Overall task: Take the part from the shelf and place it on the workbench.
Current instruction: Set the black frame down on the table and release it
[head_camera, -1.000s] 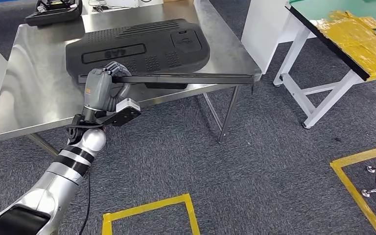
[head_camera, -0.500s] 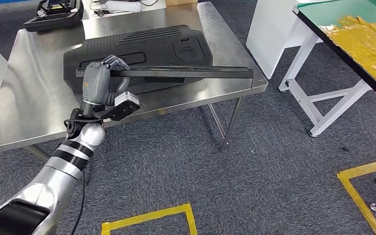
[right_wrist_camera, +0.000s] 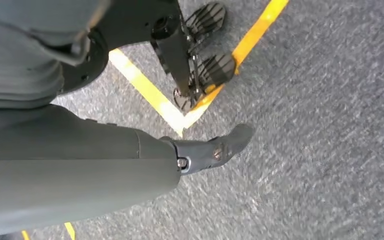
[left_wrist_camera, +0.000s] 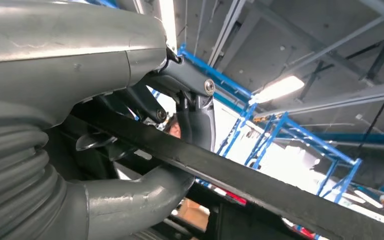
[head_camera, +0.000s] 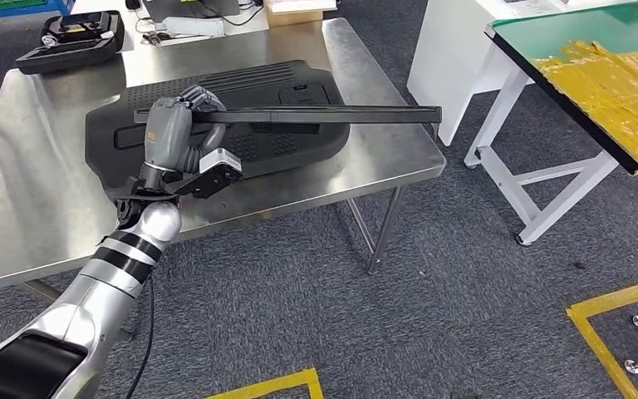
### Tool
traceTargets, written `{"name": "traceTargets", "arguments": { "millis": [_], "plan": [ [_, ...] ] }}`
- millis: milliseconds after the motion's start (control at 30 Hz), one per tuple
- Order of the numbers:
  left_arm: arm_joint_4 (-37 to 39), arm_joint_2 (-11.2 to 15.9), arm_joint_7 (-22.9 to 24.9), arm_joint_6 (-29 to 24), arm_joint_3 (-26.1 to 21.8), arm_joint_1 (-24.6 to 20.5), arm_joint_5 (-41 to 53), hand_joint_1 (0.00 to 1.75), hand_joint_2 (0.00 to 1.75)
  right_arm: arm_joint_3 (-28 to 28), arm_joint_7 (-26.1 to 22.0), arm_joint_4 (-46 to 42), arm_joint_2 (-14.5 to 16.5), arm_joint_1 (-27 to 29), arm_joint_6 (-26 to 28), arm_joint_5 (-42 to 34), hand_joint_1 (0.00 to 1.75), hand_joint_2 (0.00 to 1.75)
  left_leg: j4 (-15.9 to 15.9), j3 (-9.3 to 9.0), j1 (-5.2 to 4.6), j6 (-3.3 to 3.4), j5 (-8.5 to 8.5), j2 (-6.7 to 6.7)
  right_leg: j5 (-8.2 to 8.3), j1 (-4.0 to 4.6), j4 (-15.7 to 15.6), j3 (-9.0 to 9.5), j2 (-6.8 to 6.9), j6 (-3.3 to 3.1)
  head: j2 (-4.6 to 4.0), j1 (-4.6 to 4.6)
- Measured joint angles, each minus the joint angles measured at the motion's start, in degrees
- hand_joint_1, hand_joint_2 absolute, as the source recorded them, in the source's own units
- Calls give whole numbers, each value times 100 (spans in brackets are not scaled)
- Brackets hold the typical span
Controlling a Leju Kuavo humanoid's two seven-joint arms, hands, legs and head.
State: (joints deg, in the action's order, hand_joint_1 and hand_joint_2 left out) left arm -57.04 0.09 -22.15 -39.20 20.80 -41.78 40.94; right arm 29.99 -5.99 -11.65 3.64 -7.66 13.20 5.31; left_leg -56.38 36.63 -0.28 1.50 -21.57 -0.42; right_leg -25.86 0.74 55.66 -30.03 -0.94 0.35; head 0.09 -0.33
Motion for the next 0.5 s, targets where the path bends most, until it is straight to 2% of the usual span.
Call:
{"name": "traceTargets", "arguments": {
  "millis": [67,100,200,233,267,300,367,400,433,467,500],
  "plan": [
    [9,-13,16,0,3,-42,18,175,175,0,1,-3,-3,-8,0,9,0,0,25,-81,23,53,-7,-3,-27,-12,218,-97,13,54,0,2],
    [13,-23,20,-1,4,-62,25,175,175,-1,1,-5,-2,-12,0,13,0,0,31,-117,39,76,-23,-8,-60,-26,479,-270,20,75,0,11],
    [33,-51,26,-2,5,-87,30,175,175,-2,1,-6,3,-16,0,15,0,0,37,-184,49,106,-119,-34,-327,-86,1604,-1096,38,108,0,27],
    [49,-54,26,-2,6,-78,30,175,175,-2,1,-6,2,-10,0,16,0,0,37,-223,50,102,-161,-43,-407,-101,1785,-1292,41,124,0,26],
    [68,-56,26,-3,7,-68,31,175,175,-1,1,-6,1,-5,1,18,0,0,37,-277,52,94,-210,-51,-401,-115,1757,-1384,45,158,0,27],
    [85,-57,26,-5,8,-60,31,175,175,-1,1,-6,-1,-1,1,22,0,0,37,-342,56,83,-263,-56,-282,-127,1510,-1360,51,215,0,27],
    [106,-62,26,-16,9,-57,26,175,175,0,1,-5,-4,1,2,30,0,0,37,-476,53,38,-380,-62,226,-143,625,-1110,82,347,0,33],
    [112,-65,26,-23,9,-62,20,175,175,-1,2,-4,-4,-2,2,32,0,0,40,-528,45,9,-436,-66,436,-139,252,-983,107,338,0,37],
    [116,-67,28,-28,10,-73,15,175,175,-1,4,-3,-3,-4,2,33,0,0,54,-565,33,-24,-487,-69,577,-125,15,-887,124,294,0,34],
    [121,-69,31,-32,10,-83,10,175,175,-1,7,-2,-1,-6,2,34,0,0,52,-596,23,-56,-517,-71,626,-115,-87,-836,134,213,0,30],
    [123,-71,34,-33,11,-92,9,175,175,-2,9,-2,1,-9,1,36,0,0,59,-630,21,-88,-542,-72,608,-107,-88,-785,133,115,0,20]
  ]
}}
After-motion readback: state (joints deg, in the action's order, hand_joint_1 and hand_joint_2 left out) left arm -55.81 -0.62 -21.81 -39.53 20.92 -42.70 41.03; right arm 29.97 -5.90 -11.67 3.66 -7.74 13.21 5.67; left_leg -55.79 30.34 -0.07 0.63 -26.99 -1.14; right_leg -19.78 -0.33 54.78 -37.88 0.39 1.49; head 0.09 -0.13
